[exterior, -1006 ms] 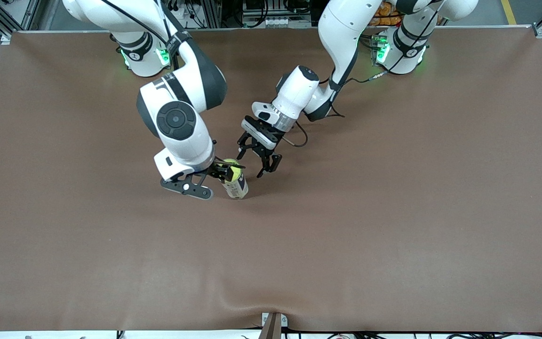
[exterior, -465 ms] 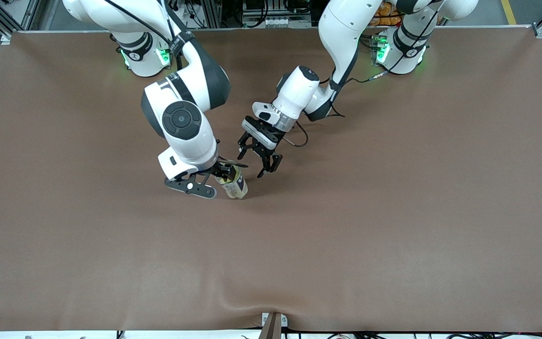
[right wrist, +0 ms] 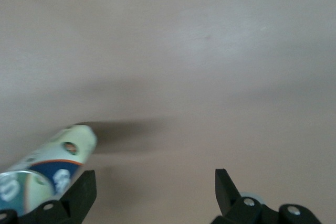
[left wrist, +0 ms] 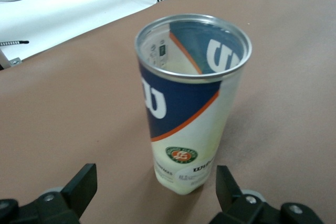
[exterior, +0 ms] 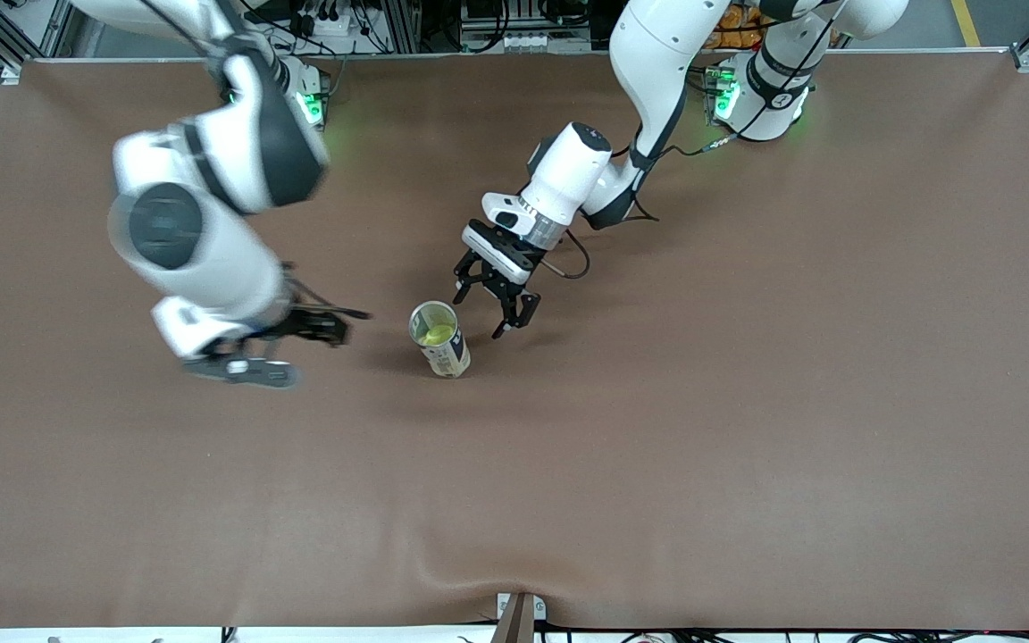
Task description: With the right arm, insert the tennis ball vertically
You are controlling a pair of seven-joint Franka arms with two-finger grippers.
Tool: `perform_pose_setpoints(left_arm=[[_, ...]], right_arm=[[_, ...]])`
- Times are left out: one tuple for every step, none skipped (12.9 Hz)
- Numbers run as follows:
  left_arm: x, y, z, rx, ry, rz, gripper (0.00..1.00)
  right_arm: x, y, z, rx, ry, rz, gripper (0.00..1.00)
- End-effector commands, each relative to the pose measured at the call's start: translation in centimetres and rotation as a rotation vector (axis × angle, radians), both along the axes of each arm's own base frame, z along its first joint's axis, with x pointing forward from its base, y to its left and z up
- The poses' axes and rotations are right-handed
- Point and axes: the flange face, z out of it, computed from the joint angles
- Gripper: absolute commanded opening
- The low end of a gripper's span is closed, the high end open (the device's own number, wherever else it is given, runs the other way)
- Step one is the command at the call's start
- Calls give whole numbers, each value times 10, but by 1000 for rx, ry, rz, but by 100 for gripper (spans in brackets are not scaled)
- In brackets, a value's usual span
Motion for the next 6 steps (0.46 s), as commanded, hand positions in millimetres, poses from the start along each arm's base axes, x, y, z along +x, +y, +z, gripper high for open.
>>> perform_pose_setpoints(left_arm=[[0, 14, 32, -3, 74, 3, 100], [1, 14, 42, -6, 96, -5, 100], [4, 16, 50, -10, 133, -4, 100], [5, 16, 58, -9, 162, -16, 100], [11, 22, 66, -9, 180, -14, 100], [14, 28, 70, -4, 203, -16, 100]], right_arm=[[2, -65, 29, 23, 0, 90, 100], [5, -89, 35, 29, -6, 108, 100], [6, -110, 36, 32, 7, 112, 100], [3, -125, 43, 36, 19, 122, 100], [4, -133, 45, 38, 20, 142, 100], [5, -138, 47, 44, 18, 164, 100]])
